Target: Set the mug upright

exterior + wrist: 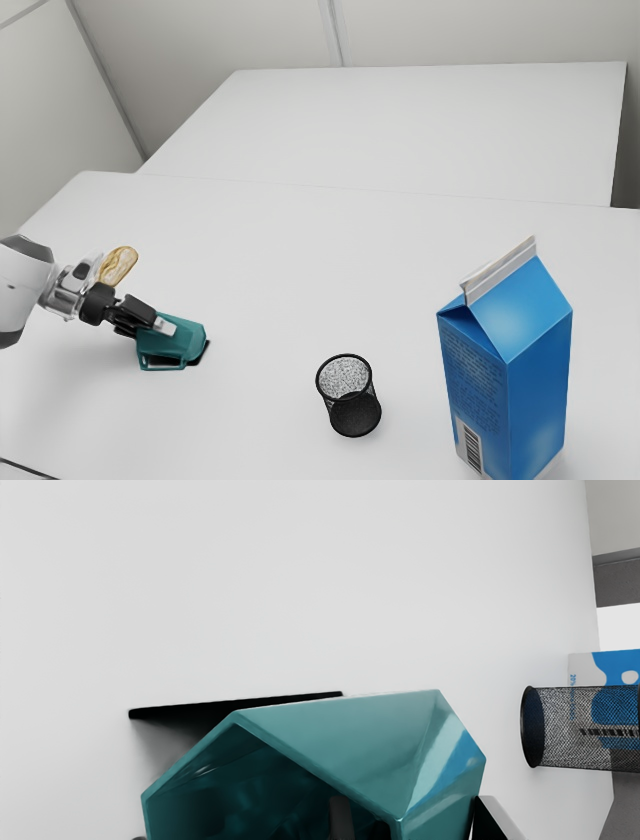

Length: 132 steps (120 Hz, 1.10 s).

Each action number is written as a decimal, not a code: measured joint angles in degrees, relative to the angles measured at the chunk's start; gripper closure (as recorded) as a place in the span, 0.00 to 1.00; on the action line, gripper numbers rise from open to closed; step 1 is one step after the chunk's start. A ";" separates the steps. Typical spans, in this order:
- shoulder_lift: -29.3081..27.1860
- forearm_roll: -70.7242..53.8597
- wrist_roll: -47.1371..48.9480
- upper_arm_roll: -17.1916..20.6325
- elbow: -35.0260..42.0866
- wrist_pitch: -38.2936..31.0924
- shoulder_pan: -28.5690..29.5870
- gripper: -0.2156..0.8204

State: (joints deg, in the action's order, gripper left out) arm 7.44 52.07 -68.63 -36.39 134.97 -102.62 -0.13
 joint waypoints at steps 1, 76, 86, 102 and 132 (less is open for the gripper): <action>0.00 0.00 -0.01 0.00 -0.01 -0.01 0.00 0.66; -6.59 -1.16 0.07 3.89 -1.51 -3.70 -1.60 0.95; -6.98 -2.87 0.46 5.99 -3.08 -4.93 -1.08 0.96; -7.01 -8.42 1.80 10.09 -6.89 -6.87 0.36 0.96; -6.50 -22.65 6.10 19.13 -11.45 -12.01 3.60 0.97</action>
State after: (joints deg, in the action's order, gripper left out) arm 0.94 29.41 -62.52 -17.26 123.52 -114.64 3.47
